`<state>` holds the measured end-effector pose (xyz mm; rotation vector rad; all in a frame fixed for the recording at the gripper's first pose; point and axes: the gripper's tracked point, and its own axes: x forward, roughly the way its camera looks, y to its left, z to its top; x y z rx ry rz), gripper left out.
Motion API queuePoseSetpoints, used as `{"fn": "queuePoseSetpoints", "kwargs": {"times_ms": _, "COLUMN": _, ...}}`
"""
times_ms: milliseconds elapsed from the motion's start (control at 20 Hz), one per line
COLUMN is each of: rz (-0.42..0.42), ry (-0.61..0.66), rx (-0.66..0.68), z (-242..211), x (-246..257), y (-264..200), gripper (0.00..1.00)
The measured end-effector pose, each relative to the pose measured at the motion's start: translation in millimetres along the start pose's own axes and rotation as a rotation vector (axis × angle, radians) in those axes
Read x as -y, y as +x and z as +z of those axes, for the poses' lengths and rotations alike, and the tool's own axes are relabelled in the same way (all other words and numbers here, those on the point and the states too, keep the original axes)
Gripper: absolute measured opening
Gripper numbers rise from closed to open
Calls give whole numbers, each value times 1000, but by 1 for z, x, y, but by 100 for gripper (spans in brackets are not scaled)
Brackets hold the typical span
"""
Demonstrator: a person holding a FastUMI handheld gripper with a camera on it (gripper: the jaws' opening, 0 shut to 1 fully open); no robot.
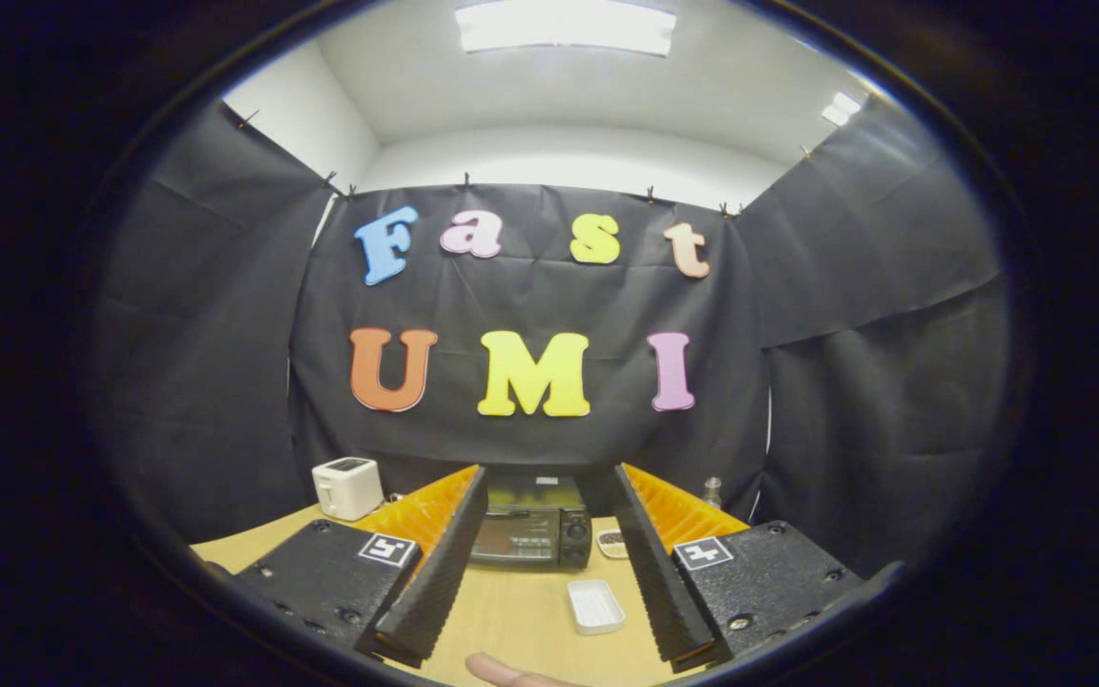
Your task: Open the toaster oven, put the food inside, and close the toaster oven door.
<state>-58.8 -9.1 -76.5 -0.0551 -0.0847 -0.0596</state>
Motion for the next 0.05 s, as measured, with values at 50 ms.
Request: {"fn": "queuePoseSetpoints", "kwargs": {"times_ms": 50, "rz": -2, "ry": 3, "rx": 0, "z": 0, "x": 2, "y": 0, "gripper": 84}}
